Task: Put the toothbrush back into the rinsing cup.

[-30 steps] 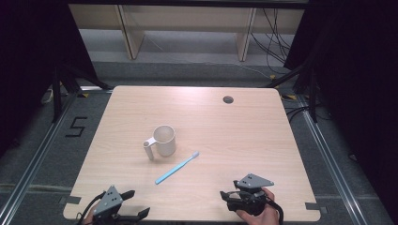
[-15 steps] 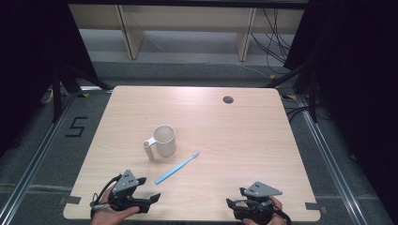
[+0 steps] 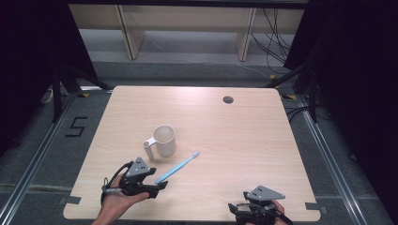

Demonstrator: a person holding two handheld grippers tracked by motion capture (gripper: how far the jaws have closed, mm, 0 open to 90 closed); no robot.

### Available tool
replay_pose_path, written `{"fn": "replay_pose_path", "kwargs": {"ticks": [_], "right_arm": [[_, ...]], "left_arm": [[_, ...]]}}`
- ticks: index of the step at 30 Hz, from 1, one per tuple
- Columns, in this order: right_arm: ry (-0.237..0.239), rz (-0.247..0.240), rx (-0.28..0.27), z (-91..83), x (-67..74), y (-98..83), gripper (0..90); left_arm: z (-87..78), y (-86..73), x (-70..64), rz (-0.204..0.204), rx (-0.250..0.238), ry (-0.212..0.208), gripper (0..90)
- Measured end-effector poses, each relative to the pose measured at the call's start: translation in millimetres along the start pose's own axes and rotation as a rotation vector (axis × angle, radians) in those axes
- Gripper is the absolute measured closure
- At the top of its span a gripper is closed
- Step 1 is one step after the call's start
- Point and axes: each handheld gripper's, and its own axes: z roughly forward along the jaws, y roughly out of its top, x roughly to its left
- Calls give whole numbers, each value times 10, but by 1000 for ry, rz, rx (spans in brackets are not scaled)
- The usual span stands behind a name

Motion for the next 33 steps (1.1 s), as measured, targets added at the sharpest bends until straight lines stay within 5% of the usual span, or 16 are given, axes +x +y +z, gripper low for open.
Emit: {"fn": "replay_pose_path", "kwargs": {"ticks": [10, 14, 21, 22, 26, 33], "right_arm": [[20, 5, -4, 5, 12, -1, 310], [23, 31, 12, -5, 28, 0, 311], [24, -5, 9, 7, 9, -2, 316], [28, 20, 15, 2, 34, -3, 316], [39, -22, 6, 13, 17, 0, 318], [49, -32, 5, 14, 21, 3, 324]], "left_arm": [[352, 391, 21, 131, 236, -26, 503], [457, 469, 51, 146, 287, -15, 539], [661, 646, 37, 162, 411, -19, 608], [690, 676, 44, 188, 431, -18, 619], [805, 738, 57, 208, 498, -14, 639], [936, 793, 86, 186, 560, -11, 672]]}}
